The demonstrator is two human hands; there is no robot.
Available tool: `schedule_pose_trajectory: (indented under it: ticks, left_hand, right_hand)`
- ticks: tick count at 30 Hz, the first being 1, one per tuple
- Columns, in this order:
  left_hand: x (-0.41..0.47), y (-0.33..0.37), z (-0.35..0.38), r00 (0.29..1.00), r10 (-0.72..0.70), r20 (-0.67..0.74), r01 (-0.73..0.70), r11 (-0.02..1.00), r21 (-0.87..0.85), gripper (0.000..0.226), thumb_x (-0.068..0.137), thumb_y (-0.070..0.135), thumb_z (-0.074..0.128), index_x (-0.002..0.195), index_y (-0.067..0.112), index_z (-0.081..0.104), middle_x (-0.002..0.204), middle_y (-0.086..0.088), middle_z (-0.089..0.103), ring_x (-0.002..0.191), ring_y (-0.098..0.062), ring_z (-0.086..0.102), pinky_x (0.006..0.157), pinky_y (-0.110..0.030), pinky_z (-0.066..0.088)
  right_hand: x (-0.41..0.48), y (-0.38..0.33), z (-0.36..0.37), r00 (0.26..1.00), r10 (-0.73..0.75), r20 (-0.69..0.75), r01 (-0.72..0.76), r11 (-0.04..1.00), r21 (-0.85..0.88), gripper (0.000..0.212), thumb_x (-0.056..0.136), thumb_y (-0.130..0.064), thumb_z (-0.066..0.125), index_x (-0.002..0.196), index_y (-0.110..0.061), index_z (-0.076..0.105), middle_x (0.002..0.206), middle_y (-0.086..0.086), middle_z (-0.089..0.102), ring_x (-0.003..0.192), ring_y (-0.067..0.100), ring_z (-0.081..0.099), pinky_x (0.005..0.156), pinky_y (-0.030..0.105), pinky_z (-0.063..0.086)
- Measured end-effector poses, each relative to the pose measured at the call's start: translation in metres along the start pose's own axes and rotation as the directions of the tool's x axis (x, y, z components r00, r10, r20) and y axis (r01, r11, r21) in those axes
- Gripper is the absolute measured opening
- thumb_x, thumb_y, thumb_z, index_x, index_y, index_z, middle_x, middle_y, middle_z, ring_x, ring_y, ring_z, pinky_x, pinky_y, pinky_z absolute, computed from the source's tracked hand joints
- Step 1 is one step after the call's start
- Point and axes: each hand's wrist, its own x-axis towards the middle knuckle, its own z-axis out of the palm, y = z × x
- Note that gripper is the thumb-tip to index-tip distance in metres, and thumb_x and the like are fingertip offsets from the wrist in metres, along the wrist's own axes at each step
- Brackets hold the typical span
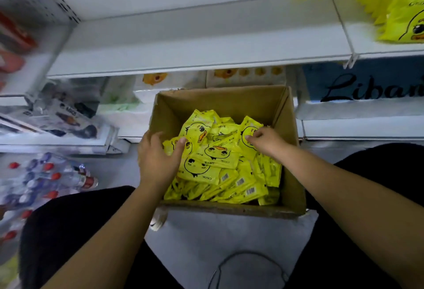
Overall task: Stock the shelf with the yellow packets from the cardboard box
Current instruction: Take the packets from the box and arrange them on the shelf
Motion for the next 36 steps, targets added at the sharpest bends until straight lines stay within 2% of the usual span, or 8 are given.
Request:
schedule_pose_trajectory:
  ticks: [3, 8, 16, 19, 23, 28, 31, 36]
  left_hand:
    - [-0.009, -0.032, 0.0, 0.997, -0.079, -0.016, 0.08, 0.996, 0.034, 0.096, 0.082, 0.085, 0.044, 0.141, 0.008, 0.048, 0.144, -0.021, 0.049, 0.136, -0.04, 0.042, 0.111, -0.055, 0.039]
    - [-0.02, -0.052, 0.008, 0.99, -0.139, -0.031, 0.141, 0.984, 0.108, 0.086, 0.092, 0.067, 0.055, 0.151, 0.009, 0.032, 0.146, -0.016, 0.049, 0.13, -0.04, 0.051, 0.094, -0.052, 0.048]
    - [-0.015, -0.063, 0.014, 0.985, -0.16, -0.065, 0.167, 0.978, 0.127, 0.083, 0.092, 0.076, 0.044, 0.151, 0.019, 0.034, 0.141, -0.006, 0.057, 0.125, -0.032, 0.059, 0.088, -0.05, 0.053]
    - [-0.013, -0.064, 0.015, 0.982, -0.17, -0.078, 0.178, 0.977, 0.118, 0.081, 0.092, 0.076, 0.044, 0.15, 0.02, 0.035, 0.14, -0.004, 0.058, 0.125, -0.031, 0.059, 0.088, -0.049, 0.053]
    - [-0.013, -0.065, 0.015, 0.979, -0.182, -0.094, 0.192, 0.975, 0.111, 0.079, 0.091, 0.079, 0.042, 0.147, 0.024, 0.037, 0.134, 0.0, 0.061, 0.12, -0.028, 0.061, 0.085, -0.049, 0.055]
    - [-0.012, -0.062, 0.017, 0.979, -0.184, -0.09, 0.194, 0.975, 0.106, 0.08, 0.092, 0.076, 0.046, 0.15, 0.022, 0.036, 0.137, -0.001, 0.059, 0.124, -0.028, 0.059, 0.087, -0.047, 0.052]
    - [-0.011, -0.064, 0.015, 0.979, -0.186, -0.088, 0.195, 0.974, 0.113, 0.081, 0.093, 0.074, 0.046, 0.152, 0.019, 0.035, 0.14, -0.003, 0.057, 0.126, -0.029, 0.058, 0.088, -0.047, 0.051]
    - [-0.01, -0.065, 0.015, 0.98, -0.179, -0.083, 0.188, 0.977, 0.106, 0.078, 0.094, 0.071, 0.049, 0.15, 0.018, 0.037, 0.14, -0.003, 0.056, 0.127, -0.029, 0.056, 0.086, -0.045, 0.05]
  right_hand:
    - [0.019, 0.007, 0.013, 0.987, 0.158, -0.011, -0.158, 0.987, -0.032, 0.036, 0.095, -0.041, 0.062, 0.088, -0.006, 0.059, 0.092, 0.015, 0.057, 0.086, 0.029, 0.059, 0.069, 0.032, 0.041]
    - [0.05, 0.009, 0.035, 0.944, 0.321, -0.073, -0.315, 0.945, 0.087, 0.069, 0.09, -0.043, 0.069, 0.138, 0.002, 0.047, 0.138, 0.018, 0.057, 0.126, 0.038, 0.056, 0.097, 0.038, 0.049]
    - [0.076, 0.011, 0.041, 0.893, 0.449, 0.029, -0.447, 0.893, -0.053, 0.094, 0.079, -0.055, 0.078, 0.144, 0.0, 0.037, 0.134, 0.017, 0.057, 0.114, 0.027, 0.059, 0.105, 0.043, 0.049]
    - [0.084, 0.011, 0.044, 0.86, 0.506, 0.066, -0.508, 0.839, 0.197, 0.084, 0.075, -0.049, 0.083, 0.136, -0.006, 0.045, 0.117, 0.009, 0.06, 0.098, 0.023, 0.061, 0.099, 0.043, 0.053]
    - [0.073, -0.004, 0.053, 0.907, 0.346, 0.24, -0.414, 0.833, 0.367, 0.06, 0.076, -0.043, 0.085, 0.12, -0.012, 0.06, 0.121, 0.008, 0.067, 0.105, 0.024, 0.065, 0.095, 0.044, 0.056]
    - [0.046, -0.033, 0.069, 0.893, 0.07, 0.445, -0.08, 0.997, 0.004, 0.043, 0.086, -0.043, 0.076, 0.115, -0.012, 0.067, 0.12, 0.007, 0.063, 0.115, 0.025, 0.057, 0.099, 0.038, 0.045]
    - [0.045, -0.038, 0.08, 0.867, 0.064, 0.495, -0.024, 0.996, -0.086, 0.051, 0.087, -0.047, 0.074, 0.118, -0.007, 0.066, 0.127, 0.014, 0.063, 0.121, 0.029, 0.057, 0.103, 0.043, 0.045]
    - [0.052, -0.042, 0.071, 0.862, 0.06, 0.504, 0.013, 0.99, -0.142, 0.049, 0.075, -0.053, 0.082, 0.101, -0.012, 0.072, 0.112, 0.01, 0.067, 0.108, 0.028, 0.062, 0.082, 0.034, 0.046]
